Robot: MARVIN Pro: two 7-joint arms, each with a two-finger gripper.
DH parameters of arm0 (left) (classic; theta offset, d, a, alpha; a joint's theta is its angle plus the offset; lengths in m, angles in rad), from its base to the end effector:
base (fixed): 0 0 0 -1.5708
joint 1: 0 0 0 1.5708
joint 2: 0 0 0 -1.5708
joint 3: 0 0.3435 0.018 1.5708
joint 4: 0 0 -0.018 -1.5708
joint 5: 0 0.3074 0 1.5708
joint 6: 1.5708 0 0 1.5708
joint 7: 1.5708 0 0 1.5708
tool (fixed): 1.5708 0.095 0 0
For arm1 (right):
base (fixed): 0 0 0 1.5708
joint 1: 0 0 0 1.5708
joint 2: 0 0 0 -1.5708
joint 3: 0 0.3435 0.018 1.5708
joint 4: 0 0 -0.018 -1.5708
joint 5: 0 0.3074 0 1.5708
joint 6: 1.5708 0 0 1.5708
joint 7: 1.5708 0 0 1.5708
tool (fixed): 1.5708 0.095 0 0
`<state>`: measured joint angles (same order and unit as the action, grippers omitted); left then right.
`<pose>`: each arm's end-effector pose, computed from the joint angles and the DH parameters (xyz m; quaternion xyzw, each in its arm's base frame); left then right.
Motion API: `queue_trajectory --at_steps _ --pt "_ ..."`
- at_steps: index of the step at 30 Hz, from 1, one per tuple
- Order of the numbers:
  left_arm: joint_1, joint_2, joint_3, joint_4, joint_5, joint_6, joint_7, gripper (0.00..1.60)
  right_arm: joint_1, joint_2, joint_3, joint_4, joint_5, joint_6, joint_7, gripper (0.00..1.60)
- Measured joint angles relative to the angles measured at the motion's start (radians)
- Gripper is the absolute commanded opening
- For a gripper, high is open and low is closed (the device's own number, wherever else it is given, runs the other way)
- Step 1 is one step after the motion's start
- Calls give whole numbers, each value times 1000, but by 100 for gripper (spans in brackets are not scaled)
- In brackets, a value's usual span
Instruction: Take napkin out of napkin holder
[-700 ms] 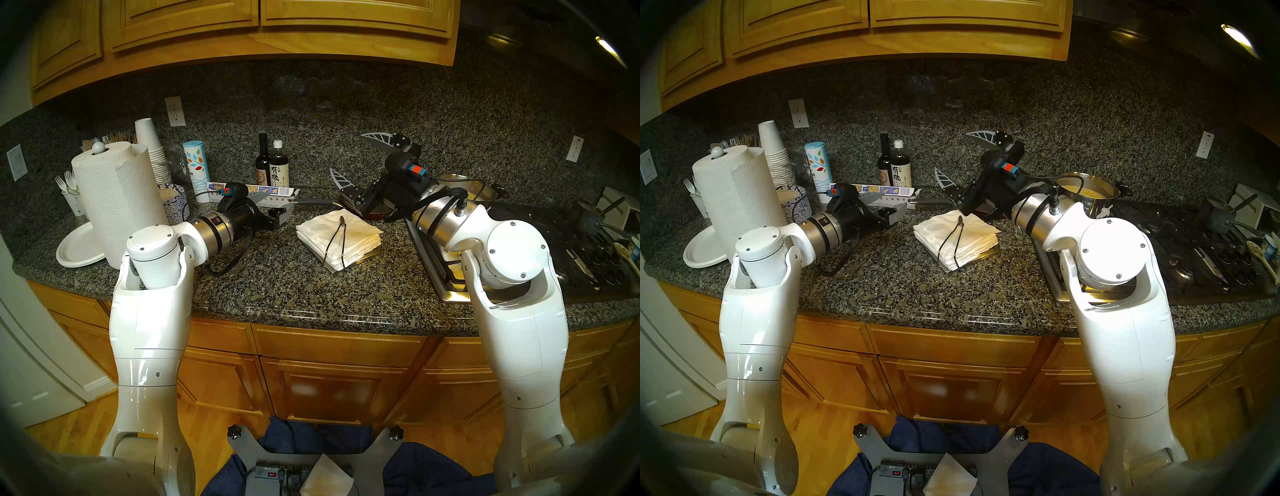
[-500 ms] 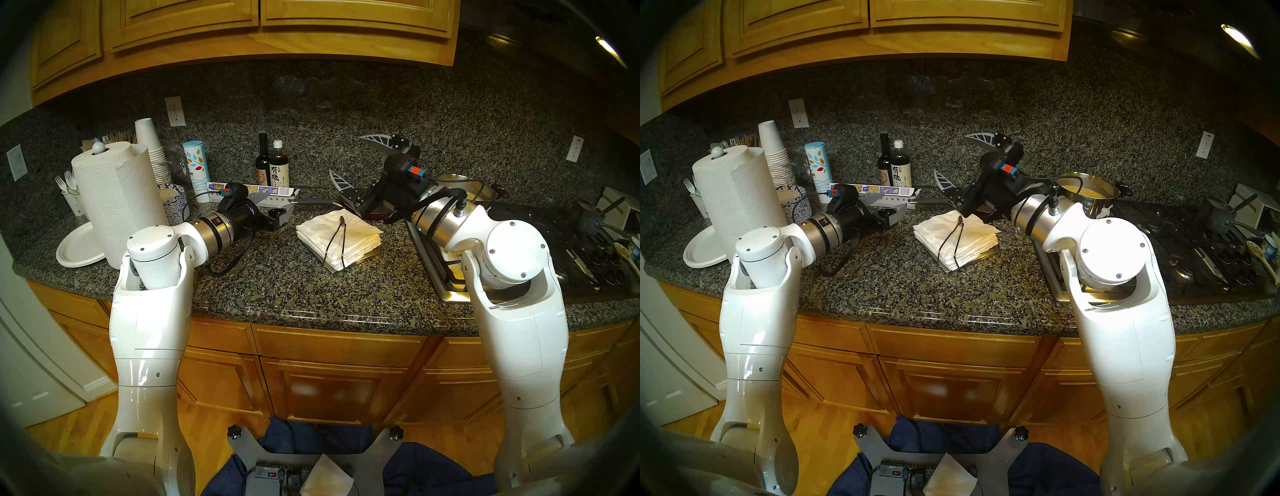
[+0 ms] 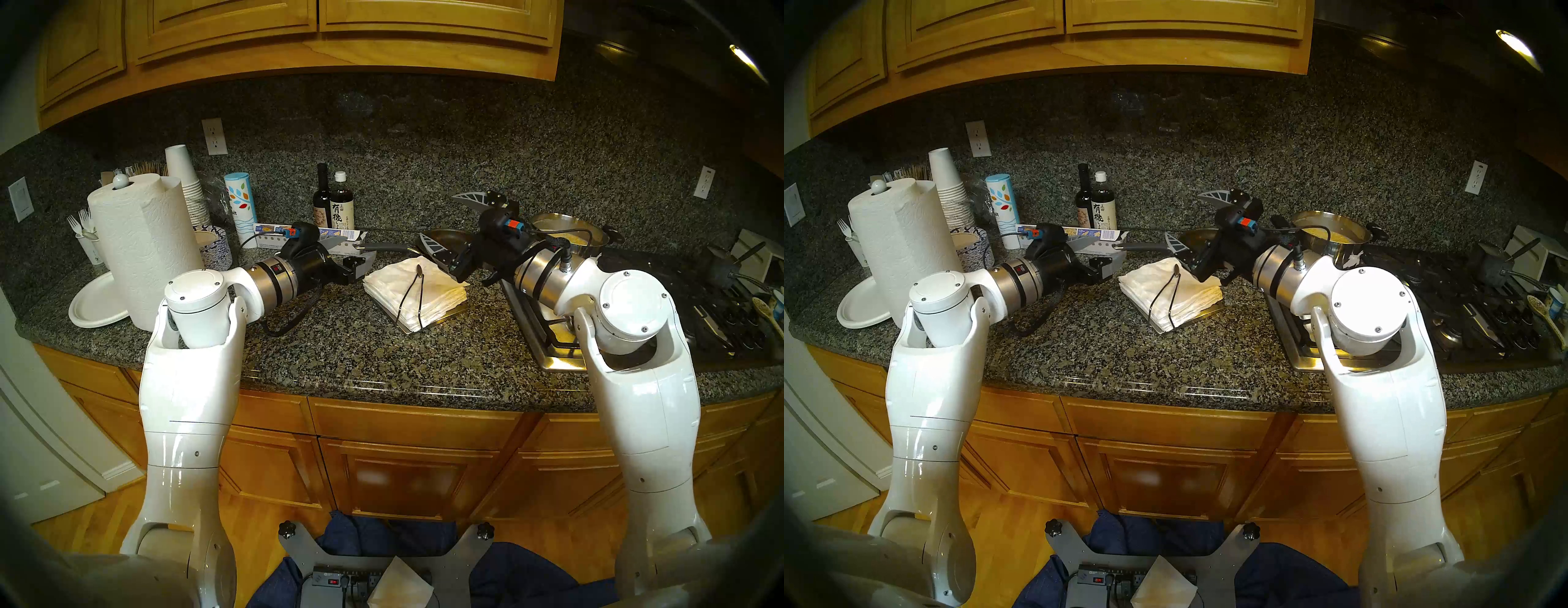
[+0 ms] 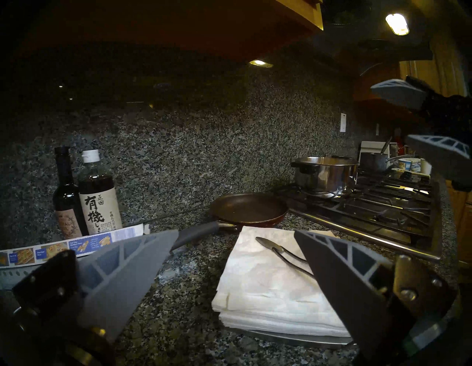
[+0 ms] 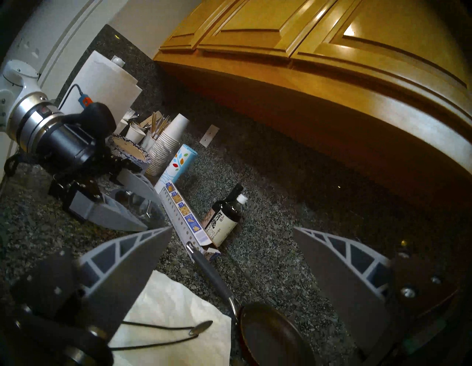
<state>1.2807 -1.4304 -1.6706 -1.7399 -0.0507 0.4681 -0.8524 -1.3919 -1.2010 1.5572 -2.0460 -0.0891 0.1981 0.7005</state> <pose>0.4655 0.0114 -0.2012 0.6678 -0.2746 0.6503 0.2360 0.4031 -0.0133 -0.1440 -0.5368 -0.4309 -0.7249 0.0265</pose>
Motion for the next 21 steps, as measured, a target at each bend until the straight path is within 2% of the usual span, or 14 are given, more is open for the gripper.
queue_trajectory --at_steps 10,21 --pt "-37 6 42 92 -15 77 -58 160 -3 17 17 97 -11 -14 10 160" --pt "-66 37 100 110 -15 128 -122 160 3 24 9 199 -45 -45 9 160"
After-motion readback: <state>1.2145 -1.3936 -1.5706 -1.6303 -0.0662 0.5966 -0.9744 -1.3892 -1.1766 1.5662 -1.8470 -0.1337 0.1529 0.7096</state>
